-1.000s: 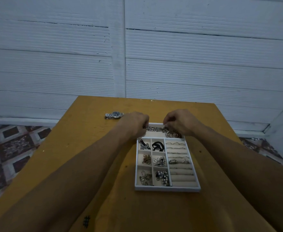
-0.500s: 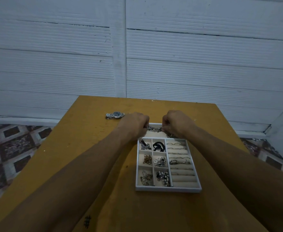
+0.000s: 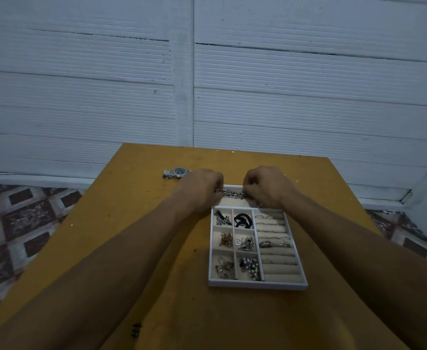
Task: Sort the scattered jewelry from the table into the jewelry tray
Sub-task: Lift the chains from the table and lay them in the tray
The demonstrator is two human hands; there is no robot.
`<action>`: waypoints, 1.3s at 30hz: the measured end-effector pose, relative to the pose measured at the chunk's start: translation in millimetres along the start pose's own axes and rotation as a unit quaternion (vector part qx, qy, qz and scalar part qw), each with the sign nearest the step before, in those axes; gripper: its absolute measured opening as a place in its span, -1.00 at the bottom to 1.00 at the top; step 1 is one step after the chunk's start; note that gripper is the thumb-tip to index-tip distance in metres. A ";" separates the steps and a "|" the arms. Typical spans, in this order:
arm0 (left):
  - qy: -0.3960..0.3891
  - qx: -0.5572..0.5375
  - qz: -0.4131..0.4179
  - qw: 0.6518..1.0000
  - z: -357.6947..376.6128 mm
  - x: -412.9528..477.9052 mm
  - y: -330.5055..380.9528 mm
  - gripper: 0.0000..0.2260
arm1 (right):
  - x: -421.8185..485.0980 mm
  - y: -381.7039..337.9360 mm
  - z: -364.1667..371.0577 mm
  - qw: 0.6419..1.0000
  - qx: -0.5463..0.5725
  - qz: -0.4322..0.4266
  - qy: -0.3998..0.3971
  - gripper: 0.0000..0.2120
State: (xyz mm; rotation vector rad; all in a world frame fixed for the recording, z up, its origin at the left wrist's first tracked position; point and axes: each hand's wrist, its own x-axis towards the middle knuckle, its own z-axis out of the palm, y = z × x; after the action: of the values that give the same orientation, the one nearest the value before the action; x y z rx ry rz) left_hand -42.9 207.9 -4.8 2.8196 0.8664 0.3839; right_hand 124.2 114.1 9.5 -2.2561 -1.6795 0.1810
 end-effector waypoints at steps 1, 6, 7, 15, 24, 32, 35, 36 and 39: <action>0.006 -0.015 -0.009 1.000 -2.6 -2.5 -2.0 -0.83 | 0.4 -2.8 0.5 1.000 0.023 0.003 0.007 -0.93; 0.062 -0.093 -0.061 0.992 -19.9 -25.3 -29.3 -0.81 | 13.1 -27.3 0.9 0.992 0.127 -0.010 0.020 -0.89; 0.063 -0.090 -0.063 0.992 -22.1 -31.3 -36.5 -0.81 | 17.4 -33.8 1.1 0.991 0.134 -0.018 0.017 -0.88; 0.067 -0.066 -0.127 0.987 -29.9 -65.6 -84.6 -0.79 | 58.7 -85.5 19.5 0.992 0.115 -0.045 -0.037 -0.78; 0.091 -0.054 -0.125 0.986 -28.5 -90.5 -108.7 -0.78 | 95.7 -122.0 61.7 0.990 0.024 -0.013 -0.140 -0.51; 0.062 -0.008 -0.105 0.993 -29.0 -106.4 -106.5 -0.71 | 88.4 -139.6 69.3 0.991 0.023 0.010 -0.130 -0.67; 0.060 0.002 -0.097 0.993 -31.1 -110.8 -100.5 -0.68 | 80.8 -142.0 70.8 0.992 0.028 0.007 -0.122 -0.67; 0.059 0.006 -0.095 0.994 -31.7 -112.2 -99.1 -0.67 | 77.8 -142.0 70.4 0.993 0.032 0.004 -0.117 -0.67; 0.056 0.016 -0.092 0.994 -34.1 -115.9 -96.0 -0.64 | 66.5 -142.7 63.0 0.994 0.062 -0.005 -0.093 -0.70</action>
State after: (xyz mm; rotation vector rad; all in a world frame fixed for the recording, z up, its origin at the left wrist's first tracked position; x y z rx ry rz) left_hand -196.0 223.2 -17.2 2.7366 1.1551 0.5086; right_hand -3.7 225.2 3.1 -2.1958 -1.7183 0.4936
